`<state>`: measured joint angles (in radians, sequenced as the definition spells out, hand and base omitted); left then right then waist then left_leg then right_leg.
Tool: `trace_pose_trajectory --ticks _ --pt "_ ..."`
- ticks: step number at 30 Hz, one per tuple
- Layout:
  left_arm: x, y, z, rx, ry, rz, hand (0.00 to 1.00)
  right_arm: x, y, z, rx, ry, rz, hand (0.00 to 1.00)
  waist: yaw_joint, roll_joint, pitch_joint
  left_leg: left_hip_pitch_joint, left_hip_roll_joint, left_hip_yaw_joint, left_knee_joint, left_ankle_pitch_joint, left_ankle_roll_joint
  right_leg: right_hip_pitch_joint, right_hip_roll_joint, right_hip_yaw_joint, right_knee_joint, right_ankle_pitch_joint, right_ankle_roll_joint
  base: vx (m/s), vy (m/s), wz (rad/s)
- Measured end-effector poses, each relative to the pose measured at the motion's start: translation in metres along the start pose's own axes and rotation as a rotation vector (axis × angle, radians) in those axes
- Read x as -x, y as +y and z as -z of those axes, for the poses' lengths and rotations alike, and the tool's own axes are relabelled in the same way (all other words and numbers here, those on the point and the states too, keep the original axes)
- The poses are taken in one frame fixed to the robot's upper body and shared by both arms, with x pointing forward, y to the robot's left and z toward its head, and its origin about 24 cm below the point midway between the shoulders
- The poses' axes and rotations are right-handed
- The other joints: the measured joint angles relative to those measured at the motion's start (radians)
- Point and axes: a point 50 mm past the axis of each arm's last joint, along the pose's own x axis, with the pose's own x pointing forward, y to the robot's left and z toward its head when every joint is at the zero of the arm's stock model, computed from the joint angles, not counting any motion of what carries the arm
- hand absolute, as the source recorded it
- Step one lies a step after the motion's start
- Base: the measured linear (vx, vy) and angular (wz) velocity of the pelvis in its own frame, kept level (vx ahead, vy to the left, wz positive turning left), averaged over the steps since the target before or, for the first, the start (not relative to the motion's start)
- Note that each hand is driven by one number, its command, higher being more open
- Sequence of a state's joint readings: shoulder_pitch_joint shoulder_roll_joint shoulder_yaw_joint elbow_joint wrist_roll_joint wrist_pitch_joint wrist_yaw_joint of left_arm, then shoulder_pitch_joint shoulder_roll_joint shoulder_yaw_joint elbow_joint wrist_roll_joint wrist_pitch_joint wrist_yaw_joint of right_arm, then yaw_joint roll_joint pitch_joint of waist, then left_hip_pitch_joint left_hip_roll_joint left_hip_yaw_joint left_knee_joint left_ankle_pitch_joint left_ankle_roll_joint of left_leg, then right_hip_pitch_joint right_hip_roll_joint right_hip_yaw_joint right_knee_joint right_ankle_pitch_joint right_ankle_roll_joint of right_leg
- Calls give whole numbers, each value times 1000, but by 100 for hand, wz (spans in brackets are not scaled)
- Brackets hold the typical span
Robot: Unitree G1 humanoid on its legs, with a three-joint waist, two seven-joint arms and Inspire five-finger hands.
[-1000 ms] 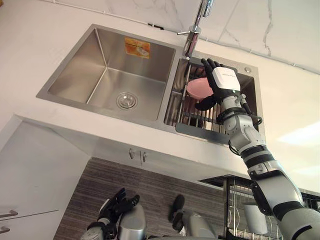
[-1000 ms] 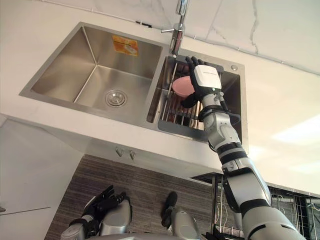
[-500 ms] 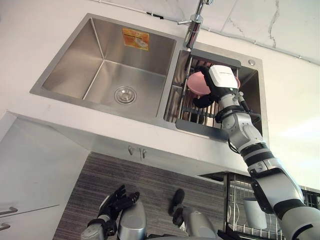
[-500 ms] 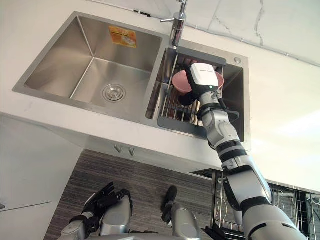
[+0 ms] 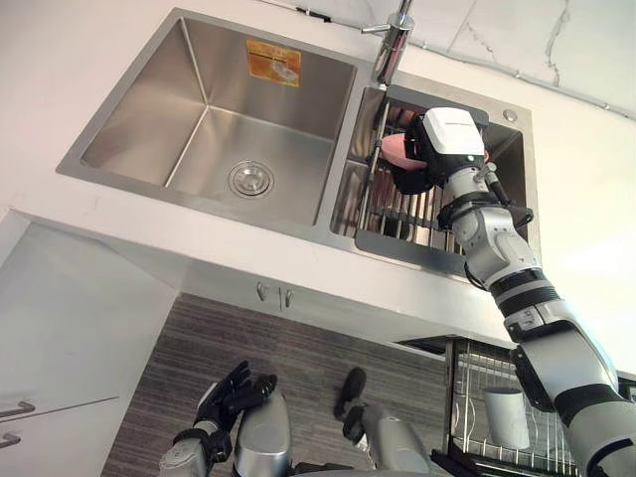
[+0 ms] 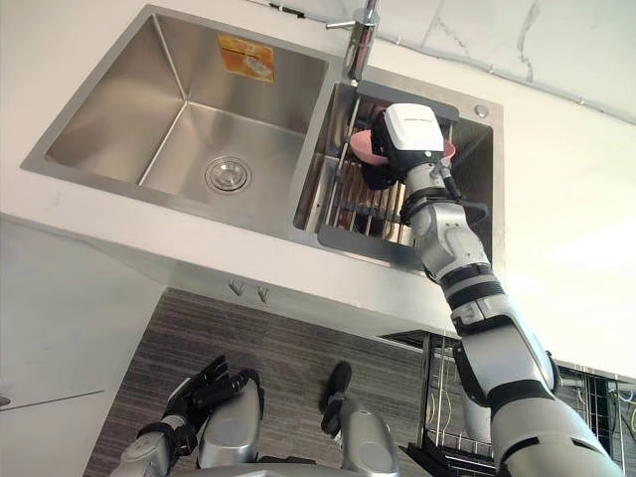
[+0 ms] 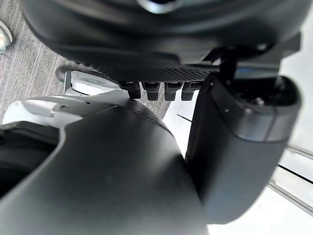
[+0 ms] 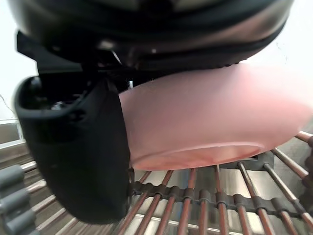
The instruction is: Walk over to the sink, pick up the cup, carry it to the dishwasher, place the cup inside the dishwasher, then close the dishwasher door
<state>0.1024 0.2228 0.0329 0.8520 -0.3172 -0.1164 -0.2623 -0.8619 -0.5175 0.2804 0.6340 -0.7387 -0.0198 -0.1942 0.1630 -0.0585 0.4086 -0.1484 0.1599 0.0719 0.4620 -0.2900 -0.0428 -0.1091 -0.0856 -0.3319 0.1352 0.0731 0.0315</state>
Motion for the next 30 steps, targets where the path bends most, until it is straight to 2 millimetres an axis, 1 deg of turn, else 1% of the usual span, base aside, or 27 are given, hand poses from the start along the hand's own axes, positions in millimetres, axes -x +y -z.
trace_pose_trajectory --ticks 4,11,15,18,20,21,23,25,27,29,30 --pt "0 2 -6 -4 -22 0 100 0 -8 2 -8 -22 19 0 1 -10 17 -16 2 0 8 0 1 -12 1 0 0 2 0 0 0 0" --pt "0 2 -6 3 -26 0 100 0 -13 5 -19 -33 28 0 0 -10 17 -23 2 4 15 0 0 -17 2 4 -4 8 2 0 0 -1" --pt "0 2 -6 3 -27 -1 100 2 -21 4 -33 -59 59 0 -4 -10 17 -23 7 13 14 -3 -2 -18 7 13 -16 18 1 17 3 -6" --pt "1 2 -4 6 -22 -3 100 14 -28 7 -88 -59 114 0 -12 -10 17 -14 9 23 14 -7 -9 -16 13 22 -15 18 1 56 14 -10" --pt "1 2 -2 8 -13 -6 100 25 -38 16 -142 -28 176 0 -22 -11 17 1 9 43 12 -11 -16 -13 14 39 -15 19 2 67 46 -18" --pt "2 3 -1 9 -10 -9 100 28 -40 18 -149 -22 188 0 -25 -12 16 7 8 55 10 -12 -16 -11 13 46 -15 19 2 62 64 -21" --pt "4 4 5 -3 8 -32 100 40 -45 24 -170 -6 229 0 -50 -12 14 41 8 82 -6 -14 -14 7 11 61 -16 19 3 55 55 -14" --pt "6 6 9 -1 23 -50 100 51 -47 28 -186 1 249 0 -62 -16 8 65 9 100 -14 -19 -12 19 14 76 -18 19 3 50 44 -21" --pt "7 9 15 1 45 -65 100 62 -45 31 -207 11 260 0 -73 -22 -16 79 10 119 -27 -21 -10 20 15 93 -26 19 3 48 25 -29" --pt "12 11 28 13 91 -86 100 77 -37 30 -246 18 259 0 -98 -25 -60 99 11 136 -44 -24 -10 25 17 110 -32 20 4 46 6 -20" --pt "13 12 30 14 99 -89 100 81 -36 30 -254 18 260 0 -103 -25 -67 105 11 139 -47 -24 -10 29 17 113 -35 20 4 41 13 -19"
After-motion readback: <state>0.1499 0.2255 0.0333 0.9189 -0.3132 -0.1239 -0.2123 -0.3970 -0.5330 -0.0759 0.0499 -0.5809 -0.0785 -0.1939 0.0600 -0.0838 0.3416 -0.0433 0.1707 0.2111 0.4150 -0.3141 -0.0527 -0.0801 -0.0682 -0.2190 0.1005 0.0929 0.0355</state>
